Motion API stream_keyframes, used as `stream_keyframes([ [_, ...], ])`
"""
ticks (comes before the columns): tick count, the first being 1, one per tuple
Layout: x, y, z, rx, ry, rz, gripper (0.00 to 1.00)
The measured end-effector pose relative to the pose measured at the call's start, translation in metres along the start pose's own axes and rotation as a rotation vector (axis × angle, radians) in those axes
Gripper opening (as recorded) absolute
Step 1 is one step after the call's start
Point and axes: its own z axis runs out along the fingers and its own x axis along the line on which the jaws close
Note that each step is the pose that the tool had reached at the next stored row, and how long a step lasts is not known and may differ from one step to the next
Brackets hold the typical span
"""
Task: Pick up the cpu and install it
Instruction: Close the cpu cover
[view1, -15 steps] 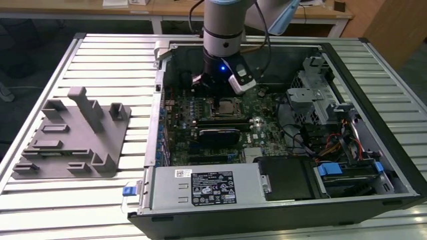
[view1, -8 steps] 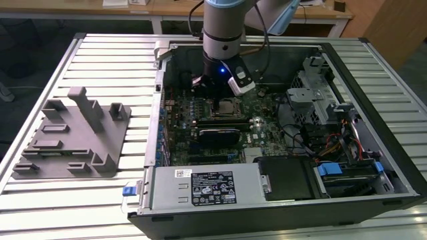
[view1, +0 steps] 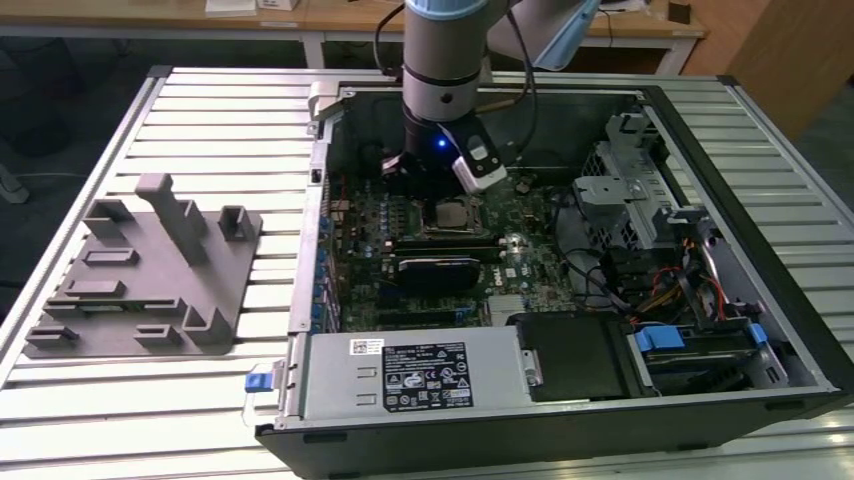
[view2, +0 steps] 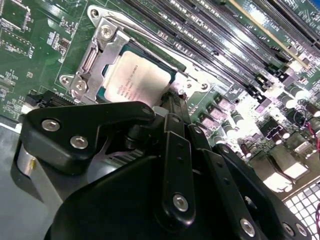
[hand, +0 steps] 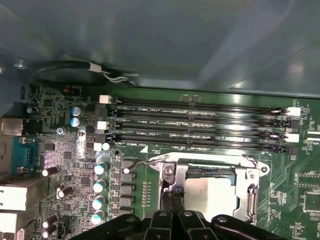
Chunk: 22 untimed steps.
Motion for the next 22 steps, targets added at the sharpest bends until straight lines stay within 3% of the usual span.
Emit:
stream_keyframes([
  [22,-0.0059,-0.0003,0.0013,-0.0003,0.0002,0.000,0.11],
])
